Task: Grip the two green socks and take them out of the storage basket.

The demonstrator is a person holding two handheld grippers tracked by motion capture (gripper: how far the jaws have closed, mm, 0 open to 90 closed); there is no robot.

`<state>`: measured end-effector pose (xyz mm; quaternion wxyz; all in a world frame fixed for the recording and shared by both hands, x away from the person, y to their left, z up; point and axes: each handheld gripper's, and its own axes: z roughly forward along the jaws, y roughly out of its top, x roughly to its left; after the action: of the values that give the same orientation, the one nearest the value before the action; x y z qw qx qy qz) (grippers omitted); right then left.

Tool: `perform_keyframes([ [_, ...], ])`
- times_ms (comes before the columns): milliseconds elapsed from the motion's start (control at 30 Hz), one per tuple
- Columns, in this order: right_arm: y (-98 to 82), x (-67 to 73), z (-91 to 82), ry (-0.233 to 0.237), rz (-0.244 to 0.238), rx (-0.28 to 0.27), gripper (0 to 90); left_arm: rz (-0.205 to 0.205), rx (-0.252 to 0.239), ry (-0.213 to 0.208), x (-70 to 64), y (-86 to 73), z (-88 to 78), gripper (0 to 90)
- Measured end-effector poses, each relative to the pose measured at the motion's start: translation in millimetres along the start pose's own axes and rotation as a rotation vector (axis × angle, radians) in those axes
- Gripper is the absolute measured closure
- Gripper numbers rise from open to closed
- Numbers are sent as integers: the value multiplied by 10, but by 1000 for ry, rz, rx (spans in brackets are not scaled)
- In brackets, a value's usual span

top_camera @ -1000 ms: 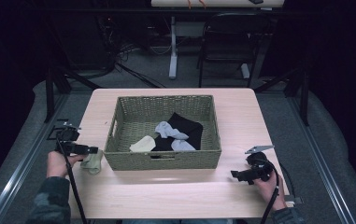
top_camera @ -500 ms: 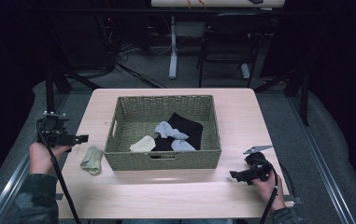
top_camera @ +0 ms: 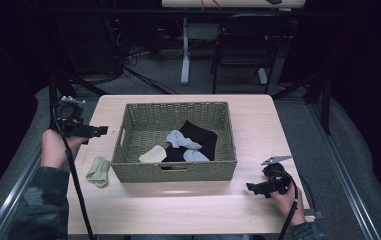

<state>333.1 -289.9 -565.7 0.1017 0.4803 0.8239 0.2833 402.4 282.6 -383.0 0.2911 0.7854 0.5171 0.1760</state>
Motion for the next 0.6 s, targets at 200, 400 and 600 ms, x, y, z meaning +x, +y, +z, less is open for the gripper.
perform_keyframes([
  [200,-1,-4,3,6,6,-4,91,48,7,-9,-166,196,89,68],
  [400,-1,-5,1,6,6,-3,91,84,21,-19,-300,326,245,60],
  [600,-1,-9,-2,11,6,-3,91,94,41,-48,-405,386,461,58],
])
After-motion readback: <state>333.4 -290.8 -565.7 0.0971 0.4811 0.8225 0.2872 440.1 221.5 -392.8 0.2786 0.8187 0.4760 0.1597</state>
